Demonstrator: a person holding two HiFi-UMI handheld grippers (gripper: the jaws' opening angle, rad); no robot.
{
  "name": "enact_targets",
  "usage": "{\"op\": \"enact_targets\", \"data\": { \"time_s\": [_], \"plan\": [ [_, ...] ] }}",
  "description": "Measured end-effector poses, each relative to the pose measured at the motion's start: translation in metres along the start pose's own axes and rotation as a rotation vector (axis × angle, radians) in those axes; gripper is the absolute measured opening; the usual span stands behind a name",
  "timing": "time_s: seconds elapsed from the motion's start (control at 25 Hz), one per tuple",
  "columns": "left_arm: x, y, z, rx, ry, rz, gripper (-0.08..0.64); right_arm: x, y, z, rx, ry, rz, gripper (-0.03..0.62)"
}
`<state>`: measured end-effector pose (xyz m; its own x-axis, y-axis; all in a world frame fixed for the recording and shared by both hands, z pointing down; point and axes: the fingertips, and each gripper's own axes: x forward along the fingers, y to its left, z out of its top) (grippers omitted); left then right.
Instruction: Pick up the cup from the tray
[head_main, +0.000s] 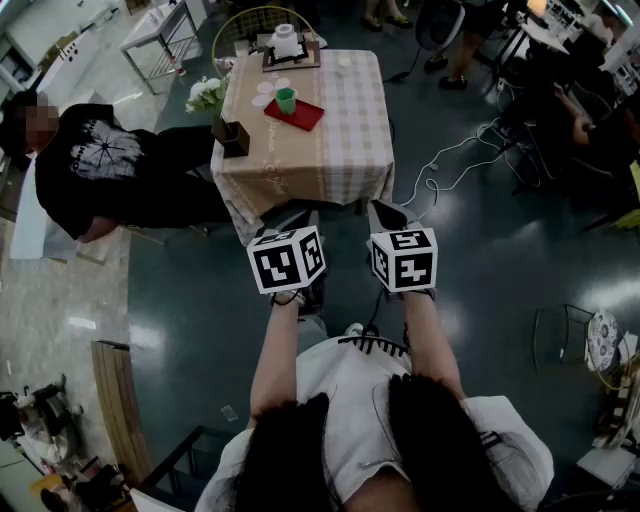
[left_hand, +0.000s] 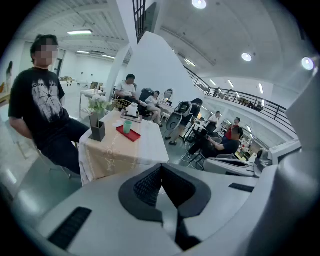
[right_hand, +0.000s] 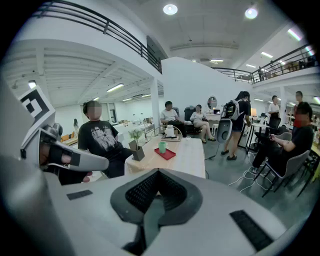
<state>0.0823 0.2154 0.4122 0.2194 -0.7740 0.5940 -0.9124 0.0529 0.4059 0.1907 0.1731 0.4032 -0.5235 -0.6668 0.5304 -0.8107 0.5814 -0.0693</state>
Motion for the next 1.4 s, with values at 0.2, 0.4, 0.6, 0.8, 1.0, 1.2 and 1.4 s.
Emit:
{"op": "enact_targets", "data": {
  "time_s": [0.2,0.4,0.6,0.8,1.0,1.2,1.4],
  "plan": [
    [0.004,0.005,0.008,0.0,-0.002,0.001,0.008,0.009,0.002,0.004,-0.008,0.01,-0.001,0.009],
    [0.012,0.015,0.013,-0.008,0.006,-0.009,0.008,0.021,0.005,0.008,0.002,0.022,-0.003,0.009],
    [0.019,0.028,0.023,-0.003,0.016,-0.007,0.008,0.035,0.009,0.018,0.057,-0.017,0.024,0.009],
    [0.027,0.042,0.034,0.004,0.026,-0.014,0.008,0.053,0.018,0.027,0.027,-0.033,0.045,0.046],
    [0.031,0.062,0.053,0.016,0.034,-0.033,0.008,0.074,0.04,0.048,0.031,-0.087,0.094,0.289],
    [0.031,0.092,0.069,0.062,0.061,-0.032,0.008,0.093,0.057,0.063,0.036,-0.101,0.069,0.313],
    [0.037,0.114,0.08,0.064,0.071,-0.04,0.008,0.114,0.068,0.068,0.015,-0.088,0.06,0.37]
  ]
}}
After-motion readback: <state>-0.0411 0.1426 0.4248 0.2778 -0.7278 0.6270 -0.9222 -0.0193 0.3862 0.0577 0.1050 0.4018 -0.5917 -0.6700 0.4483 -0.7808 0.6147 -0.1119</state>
